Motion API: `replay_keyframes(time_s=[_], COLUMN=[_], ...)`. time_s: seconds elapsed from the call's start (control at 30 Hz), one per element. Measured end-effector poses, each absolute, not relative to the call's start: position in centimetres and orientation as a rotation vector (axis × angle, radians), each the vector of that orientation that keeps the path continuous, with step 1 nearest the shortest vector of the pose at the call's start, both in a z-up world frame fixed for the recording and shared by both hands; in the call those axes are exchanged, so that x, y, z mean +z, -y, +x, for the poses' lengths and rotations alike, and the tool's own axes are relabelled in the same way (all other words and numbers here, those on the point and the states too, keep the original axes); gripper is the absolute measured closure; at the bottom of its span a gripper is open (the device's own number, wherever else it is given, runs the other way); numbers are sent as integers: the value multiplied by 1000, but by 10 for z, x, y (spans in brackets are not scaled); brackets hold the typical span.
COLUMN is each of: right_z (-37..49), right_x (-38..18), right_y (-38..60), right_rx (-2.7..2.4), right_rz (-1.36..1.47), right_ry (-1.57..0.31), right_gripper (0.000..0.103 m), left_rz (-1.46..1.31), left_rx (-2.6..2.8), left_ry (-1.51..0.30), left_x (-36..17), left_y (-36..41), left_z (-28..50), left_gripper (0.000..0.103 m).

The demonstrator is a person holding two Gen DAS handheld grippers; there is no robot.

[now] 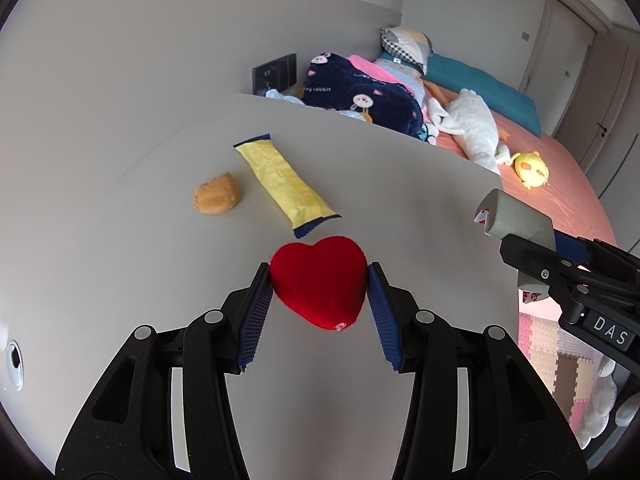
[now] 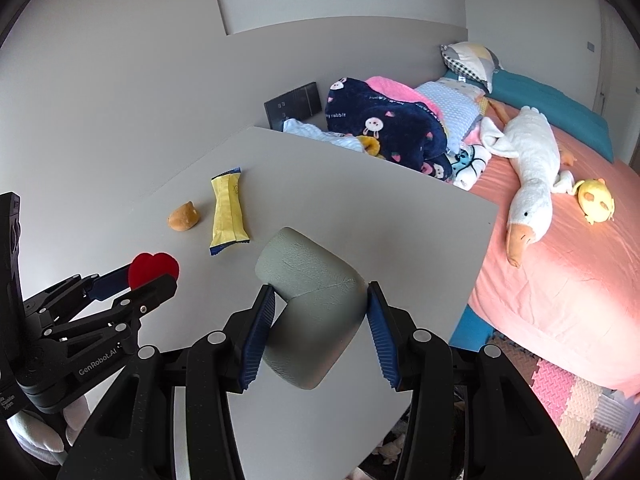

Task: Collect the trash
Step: 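Carry the heart plush and grey cushion over the black bin and open both tools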

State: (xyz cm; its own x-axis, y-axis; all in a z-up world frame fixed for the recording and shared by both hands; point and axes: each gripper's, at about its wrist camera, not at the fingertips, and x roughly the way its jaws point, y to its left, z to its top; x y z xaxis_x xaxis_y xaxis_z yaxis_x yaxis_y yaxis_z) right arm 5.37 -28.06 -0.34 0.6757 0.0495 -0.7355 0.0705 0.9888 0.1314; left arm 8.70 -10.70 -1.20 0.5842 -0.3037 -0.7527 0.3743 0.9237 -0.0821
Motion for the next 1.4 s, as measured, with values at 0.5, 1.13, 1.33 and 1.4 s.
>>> replay_keyframes(time_s=[0.5,1.13,1.33,1.4], right_z=[-13,-82,-91,-94], right_x=[3,2,-2,-3], right_y=[335,422,443,451], right_rx=[-94,-293,-360,-428], right_rz=[208,257,291,306], right_ry=[-806,-785,-796,-798], right_gripper=[54,54,48,21], left_rz=[159,302,349,366], left_rx=[-515,-716,-789,-792], left_ry=[-856,-858,-873,-870], left_x=[-7,-20,-29,-28], left_y=[180,286,306,309], left_z=[31,-34,-51,-56], left_gripper=[55,55,48,8])
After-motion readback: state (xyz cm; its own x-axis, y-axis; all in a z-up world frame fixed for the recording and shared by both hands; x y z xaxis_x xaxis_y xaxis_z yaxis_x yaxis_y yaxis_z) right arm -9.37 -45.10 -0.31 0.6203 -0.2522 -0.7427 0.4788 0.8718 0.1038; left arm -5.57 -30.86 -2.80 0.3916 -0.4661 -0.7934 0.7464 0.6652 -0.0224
